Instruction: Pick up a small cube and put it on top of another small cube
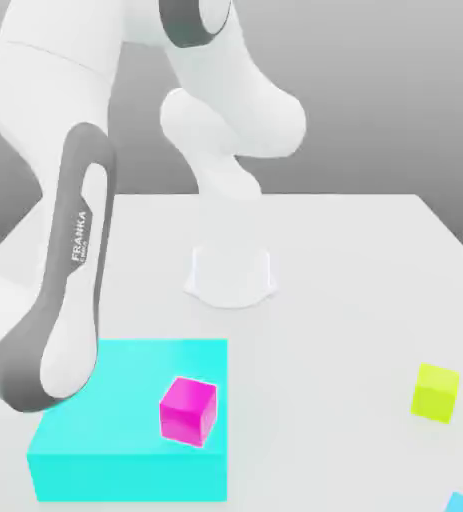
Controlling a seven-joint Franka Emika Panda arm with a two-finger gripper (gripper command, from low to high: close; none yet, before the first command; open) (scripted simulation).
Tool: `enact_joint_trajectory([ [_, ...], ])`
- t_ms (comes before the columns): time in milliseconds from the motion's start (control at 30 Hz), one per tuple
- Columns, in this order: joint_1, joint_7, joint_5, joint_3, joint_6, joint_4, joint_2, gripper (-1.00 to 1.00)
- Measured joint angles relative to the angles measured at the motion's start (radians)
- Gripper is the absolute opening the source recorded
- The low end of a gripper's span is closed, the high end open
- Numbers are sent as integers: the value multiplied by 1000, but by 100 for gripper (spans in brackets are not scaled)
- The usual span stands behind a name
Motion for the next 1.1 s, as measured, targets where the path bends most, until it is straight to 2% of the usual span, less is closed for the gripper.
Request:
enact_joint_trajectory([
  [100, 1, 0, 1, -1, -1, 0, -1, -100],
  [233, 20, 8, -18, -20, -88, -36, -123, -100],
  [567, 131, -126, -108, 69, -166, -317, -489, -100],
  [833, 250, -274, -127, 126, -222, -549, -778, -100],
  [967, 260, -288, -133, 128, -96, -604, -705, -100],
  [1000, 262, -288, -134, 125, -62, -611, -679, 100],
  [1100, 263, -288, -134, 125, -62, -611, -679, 100],
])
